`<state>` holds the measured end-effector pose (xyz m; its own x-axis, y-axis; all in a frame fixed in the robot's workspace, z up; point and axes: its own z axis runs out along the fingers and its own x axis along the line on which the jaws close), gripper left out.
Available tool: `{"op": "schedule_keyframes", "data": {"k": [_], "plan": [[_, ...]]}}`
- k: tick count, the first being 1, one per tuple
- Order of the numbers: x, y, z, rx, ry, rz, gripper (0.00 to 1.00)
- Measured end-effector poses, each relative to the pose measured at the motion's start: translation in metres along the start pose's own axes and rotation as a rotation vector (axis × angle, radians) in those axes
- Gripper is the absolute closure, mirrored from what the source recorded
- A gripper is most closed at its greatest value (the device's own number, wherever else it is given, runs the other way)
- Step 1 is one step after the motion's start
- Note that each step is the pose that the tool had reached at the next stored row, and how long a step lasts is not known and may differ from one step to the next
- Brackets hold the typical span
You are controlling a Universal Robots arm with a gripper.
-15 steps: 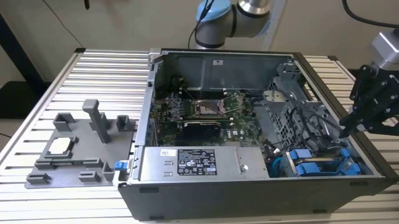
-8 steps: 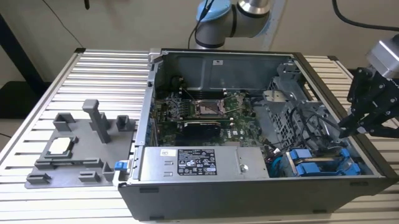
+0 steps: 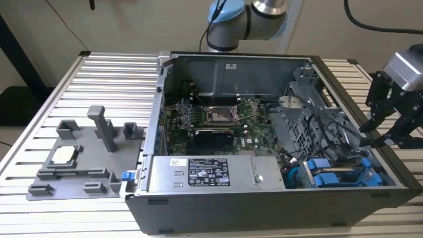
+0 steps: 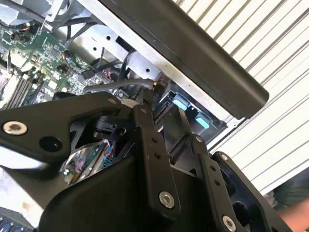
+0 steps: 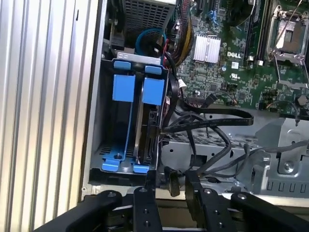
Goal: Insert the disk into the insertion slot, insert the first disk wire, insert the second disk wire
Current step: 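Insert the second disk wire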
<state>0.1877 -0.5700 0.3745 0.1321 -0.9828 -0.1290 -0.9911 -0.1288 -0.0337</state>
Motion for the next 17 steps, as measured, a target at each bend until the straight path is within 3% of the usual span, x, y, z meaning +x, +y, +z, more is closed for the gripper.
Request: {"op": "schedule_keyframes", "data": {"k": [3,5,10,13,17], "plan": [[-0.0039,-0.0005,0.0027,0.0208,0.0087,-0.025,0.62],[-0.0071,-0.0010,0.0049,0.0289,0.0148,-0.038,0.62],[-0.0140,-0.0016,0.0103,0.0302,0.0455,-0.050,0.62],[-0.0145,-0.0015,0.0156,0.0297,0.0517,-0.051,0.62],[-0.0147,-0.0016,0.0162,0.0244,0.0573,-0.051,0.64]]}}
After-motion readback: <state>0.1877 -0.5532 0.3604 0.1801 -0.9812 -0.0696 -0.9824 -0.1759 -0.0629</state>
